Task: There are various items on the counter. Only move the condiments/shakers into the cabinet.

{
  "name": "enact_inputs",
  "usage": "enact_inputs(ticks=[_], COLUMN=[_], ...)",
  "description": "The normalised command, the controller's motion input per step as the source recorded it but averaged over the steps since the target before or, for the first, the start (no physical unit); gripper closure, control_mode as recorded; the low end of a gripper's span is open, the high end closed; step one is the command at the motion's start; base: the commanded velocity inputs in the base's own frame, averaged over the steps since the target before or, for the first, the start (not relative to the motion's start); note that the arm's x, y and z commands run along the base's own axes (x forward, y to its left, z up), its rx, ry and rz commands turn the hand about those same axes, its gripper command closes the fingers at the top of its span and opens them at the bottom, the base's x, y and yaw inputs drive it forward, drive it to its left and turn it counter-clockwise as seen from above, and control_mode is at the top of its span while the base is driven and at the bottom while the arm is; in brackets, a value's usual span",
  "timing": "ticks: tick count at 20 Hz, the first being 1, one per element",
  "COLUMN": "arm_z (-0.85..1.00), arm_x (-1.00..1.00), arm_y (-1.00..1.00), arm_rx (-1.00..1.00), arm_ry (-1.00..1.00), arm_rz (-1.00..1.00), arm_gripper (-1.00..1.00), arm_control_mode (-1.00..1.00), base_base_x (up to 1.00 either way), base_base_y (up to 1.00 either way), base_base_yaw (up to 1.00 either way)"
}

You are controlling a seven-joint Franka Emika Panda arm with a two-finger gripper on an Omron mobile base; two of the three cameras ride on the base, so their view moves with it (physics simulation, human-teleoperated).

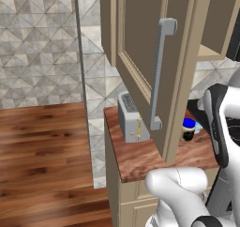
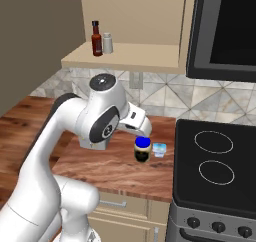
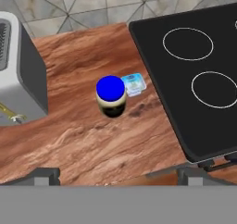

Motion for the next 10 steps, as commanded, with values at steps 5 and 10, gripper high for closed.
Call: enact_inputs(ticks=[5, 10], arm_z=[-0.61, -0.42], arm_x=[0.1, 0.24], arm_y=[0.0, 0.0], arm_rx=[0.0, 0.0], arm_ry=[-0.03, 0.0], arm_rz=[0.01, 0.0], arm_gripper=[-1.0, -1.0], arm_control_mode=[-1.0, -1.0], base_base_x=[0.0, 0.0], base_base_y=[0.0, 0.0], base_base_yaw=[0.0, 0.0])
